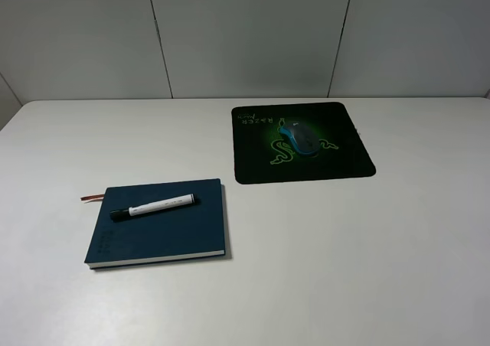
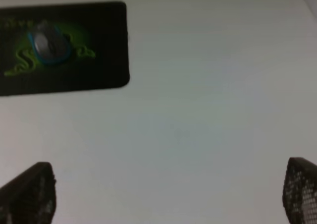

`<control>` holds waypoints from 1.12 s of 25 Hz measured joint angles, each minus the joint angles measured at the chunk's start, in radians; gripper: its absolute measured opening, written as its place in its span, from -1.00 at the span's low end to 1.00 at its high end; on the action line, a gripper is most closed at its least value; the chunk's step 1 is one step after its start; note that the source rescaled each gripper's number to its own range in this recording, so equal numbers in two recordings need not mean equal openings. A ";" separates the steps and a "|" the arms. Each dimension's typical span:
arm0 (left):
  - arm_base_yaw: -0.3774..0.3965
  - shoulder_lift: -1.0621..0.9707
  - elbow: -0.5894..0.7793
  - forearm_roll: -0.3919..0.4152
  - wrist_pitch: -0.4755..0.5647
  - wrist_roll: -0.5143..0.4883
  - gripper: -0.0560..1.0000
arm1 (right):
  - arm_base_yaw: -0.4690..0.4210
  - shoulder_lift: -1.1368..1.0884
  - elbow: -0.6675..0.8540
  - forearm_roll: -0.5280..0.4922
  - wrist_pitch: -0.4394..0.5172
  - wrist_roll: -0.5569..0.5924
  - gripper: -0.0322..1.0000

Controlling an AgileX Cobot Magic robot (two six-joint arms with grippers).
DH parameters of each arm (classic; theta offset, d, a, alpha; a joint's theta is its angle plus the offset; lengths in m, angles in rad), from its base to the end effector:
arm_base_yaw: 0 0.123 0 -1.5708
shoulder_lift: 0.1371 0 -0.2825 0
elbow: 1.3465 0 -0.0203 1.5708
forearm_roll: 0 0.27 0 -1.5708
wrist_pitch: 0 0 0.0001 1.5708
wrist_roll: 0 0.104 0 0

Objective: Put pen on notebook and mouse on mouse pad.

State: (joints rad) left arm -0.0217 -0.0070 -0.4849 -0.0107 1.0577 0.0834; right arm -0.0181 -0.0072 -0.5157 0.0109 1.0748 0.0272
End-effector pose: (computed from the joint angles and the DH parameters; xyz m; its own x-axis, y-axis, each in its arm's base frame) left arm 0.0270 -0.0016 0.2764 -0.4567 0.0880 -0.8853 0.0658 0.9957 0.0650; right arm 0.0225 0.0006 0.2842 -0.4475 0.0405 -0.8934 0.0240 0.9992 0.0332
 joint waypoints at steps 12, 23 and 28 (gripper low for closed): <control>0.000 0.000 0.000 0.000 0.000 0.000 1.00 | 0.000 0.000 0.026 -0.001 -0.042 0.000 1.00; 0.000 0.000 0.000 0.000 0.000 0.000 1.00 | 0.000 0.000 0.026 -0.001 -0.042 0.000 1.00; 0.000 0.000 0.000 0.000 0.000 0.000 1.00 | 0.000 0.000 0.026 -0.001 -0.042 0.000 1.00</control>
State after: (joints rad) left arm -0.0217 -0.0070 -0.4849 -0.0107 1.0577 0.0834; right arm -0.0181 -0.0072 -0.4892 0.0096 1.0326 0.0272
